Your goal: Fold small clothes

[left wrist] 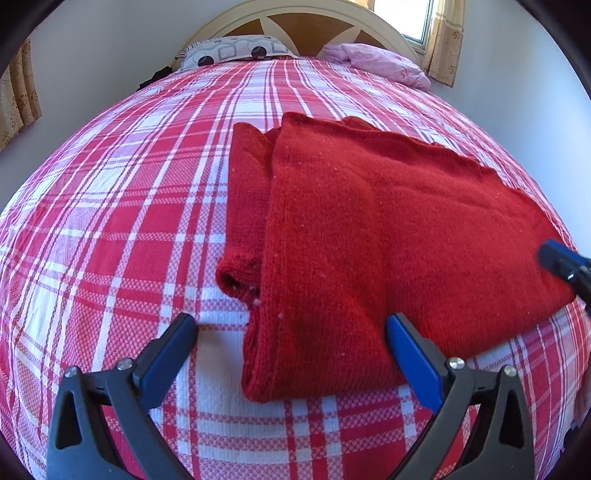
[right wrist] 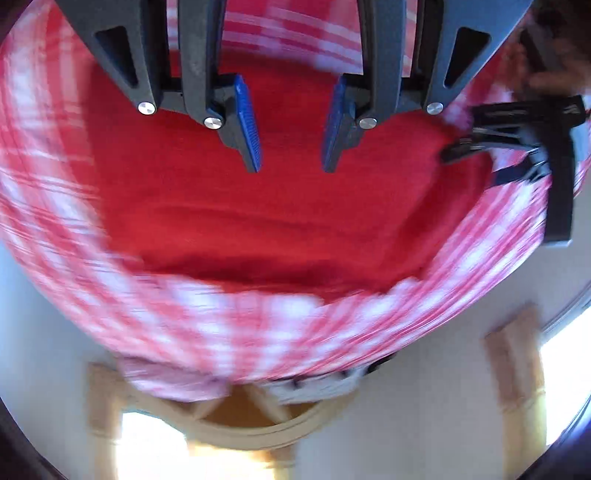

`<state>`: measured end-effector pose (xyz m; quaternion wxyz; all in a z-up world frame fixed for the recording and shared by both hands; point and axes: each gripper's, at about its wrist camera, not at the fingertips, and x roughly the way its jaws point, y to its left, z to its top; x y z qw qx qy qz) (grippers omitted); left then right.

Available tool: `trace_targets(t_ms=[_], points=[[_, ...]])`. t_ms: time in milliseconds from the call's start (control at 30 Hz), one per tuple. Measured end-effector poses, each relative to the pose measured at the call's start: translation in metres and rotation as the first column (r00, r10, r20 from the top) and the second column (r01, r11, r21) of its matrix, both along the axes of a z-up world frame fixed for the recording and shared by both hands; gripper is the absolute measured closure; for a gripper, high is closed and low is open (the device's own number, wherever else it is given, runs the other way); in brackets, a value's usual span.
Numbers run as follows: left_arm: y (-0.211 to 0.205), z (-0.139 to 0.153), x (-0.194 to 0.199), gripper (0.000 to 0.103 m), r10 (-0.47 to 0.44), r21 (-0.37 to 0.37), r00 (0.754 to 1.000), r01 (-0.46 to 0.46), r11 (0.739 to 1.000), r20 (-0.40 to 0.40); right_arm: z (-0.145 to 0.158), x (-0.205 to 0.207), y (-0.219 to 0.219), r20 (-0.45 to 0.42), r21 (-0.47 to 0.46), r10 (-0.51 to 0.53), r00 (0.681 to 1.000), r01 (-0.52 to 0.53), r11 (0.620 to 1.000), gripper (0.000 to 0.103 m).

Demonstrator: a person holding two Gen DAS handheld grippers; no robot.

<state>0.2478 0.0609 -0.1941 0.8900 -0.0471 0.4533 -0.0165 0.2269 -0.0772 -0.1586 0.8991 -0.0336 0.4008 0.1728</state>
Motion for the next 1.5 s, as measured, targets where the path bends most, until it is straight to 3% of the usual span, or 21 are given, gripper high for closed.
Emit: trace_targets(t_ms=[67, 133, 400, 767, 933, 967, 1033, 1267, 1367, 1500], points=[[0.000, 0.000, -0.003, 0.000, 0.001, -0.001, 1.000, -0.001, 1.000, 0.000, -0.020, 0.005, 0.017, -0.047, -0.076, 0.012, 0.999, -0.016, 0.997, 0.067], [0.001, 0.000, -0.006, 0.000, 0.000, -0.002, 1.000, 0.000, 1.000, 0.000, -0.021, -0.006, 0.021, -0.004, -0.107, 0.015, 1.000, -0.015, 0.994, 0.066], [0.001, -0.001, -0.018, 0.000, -0.010, 0.007, 1.000, 0.011, 1.000, -0.013, -0.029, -0.013, 0.002, -0.105, -0.030, 0.043, 0.993, -0.047, 0.998, 0.064], [0.002, 0.002, -0.031, 0.000, -0.036, 0.005, 0.999, 0.036, 0.999, -0.002, -0.028, -0.026, 0.011, -0.073, -0.117, 0.048, 0.996, -0.056, 0.992, 0.064], [0.020, 0.013, -0.053, 0.000, -0.019, 0.012, 0.999, 0.019, 1.000, 0.027, -0.008, -0.035, 0.026, -0.026, -0.132, 0.094, 0.995, -0.097, 0.987, 0.063], [0.029, 0.016, -0.058, 0.000, 0.000, 0.015, 0.999, -0.001, 1.000, 0.044, -0.004, -0.038, 0.033, -0.008, -0.129, 0.117, 0.993, -0.117, 0.985, 0.058], [0.049, 0.020, -0.061, 0.000, 0.051, 0.013, 0.997, -0.052, 0.999, 0.062, 0.003, -0.048, 0.056, 0.044, -0.144, 0.183, 0.982, -0.175, 0.974, 0.048], [0.112, 0.017, -0.058, 0.000, 0.225, -0.047, 0.973, -0.223, 0.974, 0.051, -0.002, -0.080, 0.142, 0.129, -0.340, 0.386, 0.913, -0.325, 0.882, 0.047], [0.123, 0.012, -0.061, 0.000, 0.256, -0.073, 0.965, -0.253, 0.965, 0.047, -0.011, -0.085, 0.165, 0.142, -0.396, 0.421, 0.896, -0.339, 0.854, 0.047], [0.127, 0.005, -0.065, 0.000, 0.251, -0.104, 0.967, -0.246, 0.964, 0.036, -0.023, -0.080, 0.182, 0.181, -0.484, 0.405, 0.896, -0.277, 0.830, 0.047]])
